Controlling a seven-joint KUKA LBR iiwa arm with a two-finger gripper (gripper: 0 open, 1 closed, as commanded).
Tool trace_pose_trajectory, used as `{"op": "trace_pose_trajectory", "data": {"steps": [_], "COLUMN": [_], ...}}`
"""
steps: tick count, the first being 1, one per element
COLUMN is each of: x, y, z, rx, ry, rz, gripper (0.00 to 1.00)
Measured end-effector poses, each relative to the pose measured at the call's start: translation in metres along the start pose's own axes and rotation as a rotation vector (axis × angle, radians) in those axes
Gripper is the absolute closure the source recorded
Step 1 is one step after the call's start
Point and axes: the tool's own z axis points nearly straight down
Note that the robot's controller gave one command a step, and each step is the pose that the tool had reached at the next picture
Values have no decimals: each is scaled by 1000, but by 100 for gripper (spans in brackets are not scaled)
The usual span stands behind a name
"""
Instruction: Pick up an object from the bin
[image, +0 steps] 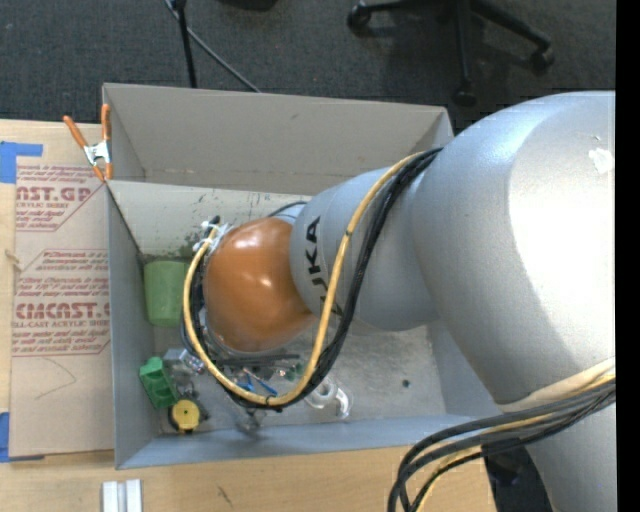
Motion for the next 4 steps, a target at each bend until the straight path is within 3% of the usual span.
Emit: {"op": "trace_pose_trajectory", "data": {"steps": [1, 2, 3, 4], "x": [-16, -15, -5, -16], "y": [15, 15, 17, -6], "z": [-2, -3, -126, -70], "rx": [-8, -9, -8, -12], "ry": [-6, -1, -7, 4], "rz": [367, 367, 393, 385], "gripper": [0, 100, 100, 100]}}
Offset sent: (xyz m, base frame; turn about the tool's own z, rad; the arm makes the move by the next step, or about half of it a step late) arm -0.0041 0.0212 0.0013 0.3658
